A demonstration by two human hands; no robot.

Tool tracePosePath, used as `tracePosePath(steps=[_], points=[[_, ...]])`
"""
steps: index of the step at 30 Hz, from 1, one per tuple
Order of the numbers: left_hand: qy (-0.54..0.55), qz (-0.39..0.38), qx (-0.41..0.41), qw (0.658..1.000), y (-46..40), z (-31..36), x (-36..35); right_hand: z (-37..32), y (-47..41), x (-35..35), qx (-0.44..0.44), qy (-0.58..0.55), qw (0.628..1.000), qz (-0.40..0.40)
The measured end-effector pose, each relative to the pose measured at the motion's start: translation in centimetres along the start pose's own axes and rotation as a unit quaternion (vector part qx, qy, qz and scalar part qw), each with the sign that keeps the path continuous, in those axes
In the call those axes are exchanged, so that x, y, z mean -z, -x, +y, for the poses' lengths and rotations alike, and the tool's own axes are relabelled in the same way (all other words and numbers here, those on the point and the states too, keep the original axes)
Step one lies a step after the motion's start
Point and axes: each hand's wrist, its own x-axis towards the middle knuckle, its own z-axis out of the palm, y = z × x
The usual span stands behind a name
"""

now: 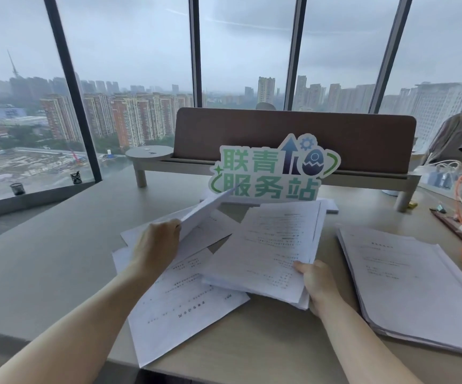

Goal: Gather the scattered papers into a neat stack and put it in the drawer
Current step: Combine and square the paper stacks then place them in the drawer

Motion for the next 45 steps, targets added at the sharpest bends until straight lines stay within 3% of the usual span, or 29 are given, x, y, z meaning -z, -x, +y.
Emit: tracePosePath(steps=[12,17,22,25,32,34,36,38,42,45], points=[[0.005,-0.079,-0.124,0.989,5.6,9.1,-4.3,0.0,-0.6,-0.1,0.013,0.083,0.996,-0.024],[-0.031,-0.098,-0.18,0.978,7.5,11.3,-5.3,-0.2,-1.2,-0.3,-0.039,0.068,0.996,-0.04],[0.031,-0.091,-0.205,0.974,8.4,12.3,-5.9,-0.1,-1.8,-0.5,-0.046,0.076,0.994,-0.061],[0.064,-0.165,-0.146,0.973,8.4,12.5,-4.9,-0.1,-1.5,-0.7,-0.039,0.109,0.992,-0.056],[0.167,-0.138,0.052,0.975,4.5,9.2,-5.1,-1.0,-0.1,0.7,0.024,0.065,0.996,-0.051],[0.261,-0.15,0.129,0.945,2.7,8.4,-4.9,-1.9,0.8,1.3,0.066,0.037,0.995,-0.07],[0.423,-0.156,0.213,0.867,1.2,8.3,-4.1,-3.0,1.6,1.8,0.113,0.023,0.99,-0.077],[0.524,-0.156,0.24,0.802,0.4,8.5,-3.0,-4.1,2.5,2.2,0.157,0.004,0.984,-0.087],[0.559,-0.113,0.212,0.793,1.6,9.7,-2.1,-5.0,4.3,2.1,0.216,0.015,0.971,-0.104],[0.564,-0.108,0.202,0.793,3.4,10.4,-3.4,-3.6,4.6,1.7,0.223,0.066,0.97,-0.064]])
